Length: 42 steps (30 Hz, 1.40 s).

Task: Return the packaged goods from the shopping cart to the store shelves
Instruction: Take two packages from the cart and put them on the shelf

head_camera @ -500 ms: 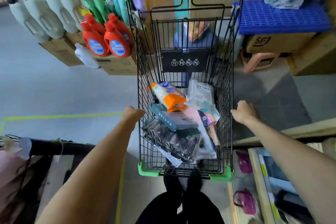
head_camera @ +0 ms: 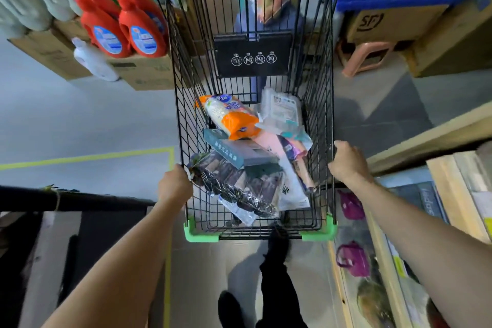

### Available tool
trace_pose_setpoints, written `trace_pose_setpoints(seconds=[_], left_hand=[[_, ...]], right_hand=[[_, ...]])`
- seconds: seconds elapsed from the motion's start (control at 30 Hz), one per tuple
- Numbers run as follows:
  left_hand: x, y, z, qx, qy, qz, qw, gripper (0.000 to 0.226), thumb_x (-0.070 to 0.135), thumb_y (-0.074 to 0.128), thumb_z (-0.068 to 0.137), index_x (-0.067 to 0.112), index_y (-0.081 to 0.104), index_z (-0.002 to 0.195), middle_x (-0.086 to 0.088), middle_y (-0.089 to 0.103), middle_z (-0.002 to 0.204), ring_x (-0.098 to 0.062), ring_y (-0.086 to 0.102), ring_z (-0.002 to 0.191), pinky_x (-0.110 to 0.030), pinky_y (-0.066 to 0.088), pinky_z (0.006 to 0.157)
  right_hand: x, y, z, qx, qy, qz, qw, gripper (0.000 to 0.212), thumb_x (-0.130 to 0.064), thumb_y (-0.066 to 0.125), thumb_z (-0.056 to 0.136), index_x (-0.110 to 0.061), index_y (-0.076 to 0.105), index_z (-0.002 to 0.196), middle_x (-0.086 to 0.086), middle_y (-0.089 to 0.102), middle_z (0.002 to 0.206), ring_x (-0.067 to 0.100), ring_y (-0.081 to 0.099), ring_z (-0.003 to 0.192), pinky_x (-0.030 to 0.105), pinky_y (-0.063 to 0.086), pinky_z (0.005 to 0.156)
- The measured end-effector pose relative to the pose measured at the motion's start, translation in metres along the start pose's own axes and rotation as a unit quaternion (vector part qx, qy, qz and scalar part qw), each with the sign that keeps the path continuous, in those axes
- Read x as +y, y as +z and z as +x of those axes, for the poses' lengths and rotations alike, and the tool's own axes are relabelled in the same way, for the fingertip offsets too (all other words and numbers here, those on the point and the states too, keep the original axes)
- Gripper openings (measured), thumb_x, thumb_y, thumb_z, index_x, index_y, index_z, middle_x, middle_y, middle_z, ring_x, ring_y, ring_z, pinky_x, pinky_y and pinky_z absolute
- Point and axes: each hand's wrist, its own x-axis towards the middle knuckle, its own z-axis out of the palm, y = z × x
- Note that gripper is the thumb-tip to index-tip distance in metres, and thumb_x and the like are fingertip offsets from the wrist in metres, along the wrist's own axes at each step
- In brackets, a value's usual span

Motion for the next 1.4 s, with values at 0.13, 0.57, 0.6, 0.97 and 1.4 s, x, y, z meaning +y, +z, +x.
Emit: trace_pose_setpoints(seconds=[0.13, 0.57, 0.6, 0.97, 1.4], left_hand=[[-0.023, 0.012, -0.014, -0.004, 0.019, -0.005, 1.000, 0.024, 0.002, 0.044, 0.093, 0.002, 0.048, 0.117, -0.022, 0.064, 0.112, -0.039, 0.063, 0.102, -0.041, 0.052, 0.083], [-0.117, 0.057, -0.068, -0.044, 0.015, -0.125, 0.991, 0.022, 0.003, 0.045, 0.097, 0.007, 0.044, 0.118, -0.016, 0.059, 0.097, -0.037, 0.070, 0.084, -0.047, 0.061, 0.074], [-0.126, 0.059, -0.073, -0.041, 0.013, -0.134, 0.990, 0.019, 0.002, 0.044, 0.097, 0.008, 0.045, 0.115, -0.016, 0.060, 0.099, -0.037, 0.070, 0.084, -0.048, 0.061, 0.075], [-0.230, 0.112, -0.158, 0.020, -0.030, -0.196, 0.980, 0.023, 0.002, 0.044, 0.090, 0.018, 0.059, 0.095, -0.014, 0.070, 0.087, -0.036, 0.072, 0.063, -0.045, 0.062, 0.058], [-0.339, 0.195, -0.301, 0.039, -0.095, -0.158, 0.982, 0.016, 0.014, 0.056, 0.085, 0.025, 0.062, 0.097, -0.010, 0.074, 0.090, -0.033, 0.071, 0.078, -0.043, 0.060, 0.076]], right_hand=[[0.009, 0.025, -0.039, 0.034, 0.004, -0.019, 0.999, 0.020, 0.005, 0.058, 0.081, -0.009, 0.063, 0.094, 0.018, 0.071, 0.093, 0.040, 0.065, 0.093, 0.040, 0.052, 0.073], [0.011, 0.071, -0.114, 0.036, 0.009, -0.053, 0.998, 0.012, -0.008, 0.060, 0.086, 0.000, 0.068, 0.091, 0.023, 0.067, 0.089, 0.039, 0.064, 0.089, 0.036, 0.048, 0.076], [0.011, 0.074, -0.125, 0.025, 0.016, -0.039, 0.999, 0.012, -0.008, 0.061, 0.087, 0.002, 0.067, 0.092, 0.022, 0.066, 0.088, 0.038, 0.064, 0.086, 0.034, 0.046, 0.073], [0.027, 0.109, -0.233, -0.062, 0.004, -0.004, 0.998, 0.014, -0.009, 0.078, 0.078, -0.002, 0.070, 0.088, 0.020, 0.073, 0.088, 0.035, 0.072, 0.084, 0.046, 0.061, 0.078], [0.094, 0.148, -0.412, -0.248, 0.026, 0.138, 0.958, 0.025, -0.008, 0.077, 0.080, -0.019, 0.057, 0.071, 0.010, 0.068, 0.072, 0.030, 0.074, 0.075, 0.047, 0.062, 0.071]])
